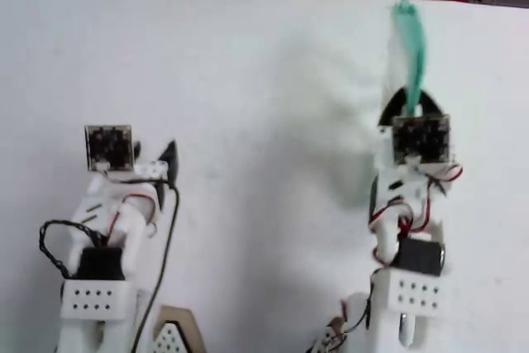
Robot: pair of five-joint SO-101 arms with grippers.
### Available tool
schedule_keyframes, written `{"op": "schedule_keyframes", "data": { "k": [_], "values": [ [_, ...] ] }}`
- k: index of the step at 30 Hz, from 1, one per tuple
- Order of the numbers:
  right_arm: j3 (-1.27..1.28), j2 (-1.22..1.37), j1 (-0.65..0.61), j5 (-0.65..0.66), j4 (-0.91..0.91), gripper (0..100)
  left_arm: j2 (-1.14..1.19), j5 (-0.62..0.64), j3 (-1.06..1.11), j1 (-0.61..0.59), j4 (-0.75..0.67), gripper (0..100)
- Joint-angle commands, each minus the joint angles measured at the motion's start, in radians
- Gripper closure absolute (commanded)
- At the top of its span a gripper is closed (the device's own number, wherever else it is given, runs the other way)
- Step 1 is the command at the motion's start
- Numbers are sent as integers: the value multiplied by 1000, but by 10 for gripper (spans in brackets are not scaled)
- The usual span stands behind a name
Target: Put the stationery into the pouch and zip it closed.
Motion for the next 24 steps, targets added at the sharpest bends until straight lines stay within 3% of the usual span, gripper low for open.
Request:
{"op": "schedule_keyframes", "data": {
  "k": [1,5,9,14,20,24],
  "values": [
    [48,-87,-113,34,245,980,-8,2,-11,7,-14,793],
    [68,-174,-285,106,395,980,-10,2,-25,5,15,789],
    [153,-182,-412,166,412,960,-10,2,-89,5,118,788],
    [212,-189,-481,169,415,721,-10,2,-118,7,166,788],
    [193,-189,-596,167,421,716,-8,2,-115,7,164,788],
    [63,-191,-562,114,559,714,-8,2,-115,7,167,788]
  ]
}}
